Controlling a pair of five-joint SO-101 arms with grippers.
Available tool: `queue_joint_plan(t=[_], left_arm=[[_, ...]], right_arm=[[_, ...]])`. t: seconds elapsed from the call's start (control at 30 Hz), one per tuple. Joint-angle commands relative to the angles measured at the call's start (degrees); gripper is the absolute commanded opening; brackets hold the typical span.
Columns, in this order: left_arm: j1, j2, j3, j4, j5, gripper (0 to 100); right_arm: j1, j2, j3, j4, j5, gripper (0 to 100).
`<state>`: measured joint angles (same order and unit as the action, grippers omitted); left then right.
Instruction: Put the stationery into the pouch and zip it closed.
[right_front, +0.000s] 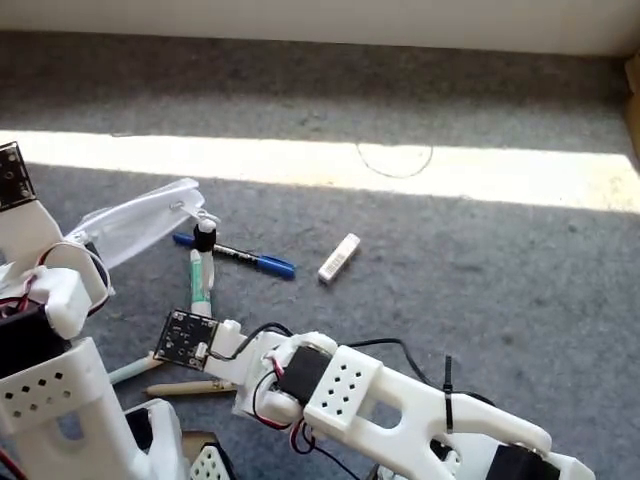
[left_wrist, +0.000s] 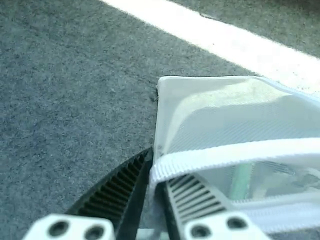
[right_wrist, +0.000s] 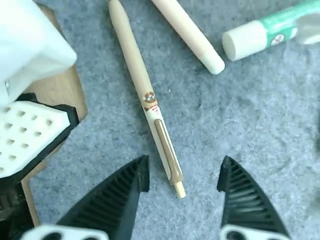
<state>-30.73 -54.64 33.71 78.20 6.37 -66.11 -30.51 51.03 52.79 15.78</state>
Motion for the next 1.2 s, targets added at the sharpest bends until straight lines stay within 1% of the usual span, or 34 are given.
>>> queue_joint_plan(t=[0.0, 0.17, 0.27, 0.43, 0.6, 0.67, 0.83, 1.03, 1.17], left_arm=[[-1.19, 0.40, -1.10, 0.26, -0.62, 1], [-1.19, 0.40, -1.10, 0.26, -0.62, 1], [-1.19, 0.40, -1.01, 0.26, -0.62, 1], [-1.19, 0.40, -1.01, 0.26, -0.62, 1], [-1.19, 0.13, -0.04, -0.09, -0.62, 1], [-1.19, 0.13, 0.48, -0.18, -0.62, 1], [-1.19, 0.22, 0.66, -0.18, -0.62, 1], [-1.19, 0.22, 0.66, -0.18, -0.62, 1], [-1.19, 0.13, 0.57, -0.18, -0.62, 1]], right_arm=[[-0.66, 0.31, -0.48, -1.89, 0.53, 20.6], [-0.48, 9.89, -1.19, -2.24, 2.29, 20.6], [-0.66, 14.81, -4.70, -2.07, 2.20, 20.6], [-0.48, 20.26, -7.78, -2.24, 2.29, 20.6], [-0.48, 23.78, -7.78, -3.56, 2.37, 20.4], [-0.48, 24.22, -7.78, -3.47, 2.37, 17.6], [-0.40, 24.13, -7.78, -3.03, 2.37, 1.1], [1.54, 23.16, -7.87, 3.74, 2.46, 0.5], [3.30, 17.71, -7.78, 6.55, 2.81, 0.5]])
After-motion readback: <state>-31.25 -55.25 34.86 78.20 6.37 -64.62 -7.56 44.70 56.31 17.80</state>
